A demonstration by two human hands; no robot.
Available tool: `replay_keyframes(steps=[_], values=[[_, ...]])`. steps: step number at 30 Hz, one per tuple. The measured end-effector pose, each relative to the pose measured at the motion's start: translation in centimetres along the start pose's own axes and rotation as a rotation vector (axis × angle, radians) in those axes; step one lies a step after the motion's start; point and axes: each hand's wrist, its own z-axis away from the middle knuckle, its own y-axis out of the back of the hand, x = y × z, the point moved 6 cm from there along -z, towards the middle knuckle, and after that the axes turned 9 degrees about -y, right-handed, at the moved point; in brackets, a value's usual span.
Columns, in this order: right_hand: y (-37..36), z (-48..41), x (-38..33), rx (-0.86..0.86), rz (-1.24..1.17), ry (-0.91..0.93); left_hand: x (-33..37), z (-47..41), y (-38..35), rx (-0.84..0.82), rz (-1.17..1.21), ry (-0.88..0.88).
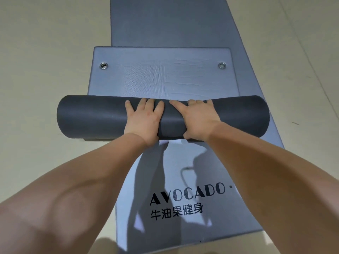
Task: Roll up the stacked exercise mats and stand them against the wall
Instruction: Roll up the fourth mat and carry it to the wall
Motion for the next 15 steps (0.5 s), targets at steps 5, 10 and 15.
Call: replay_keyframes(steps=[5,10,15], values=[[-1.5,4.0,-1.2,-0.077,-0.072,-0.04,1.0,3.3,-0.7,-0.058,-0.019,-0.048],[-3.1,9.3,-2.3,-0.197,-0.12,-0.018,3.2,7.9,-1.0,-0.144,0.034,-0.109],[-4.2,14.0,-2.5,-0.368,-0.117,0.045,6.3,12.1,-1.5,-0.254,0.116,-0.12]])
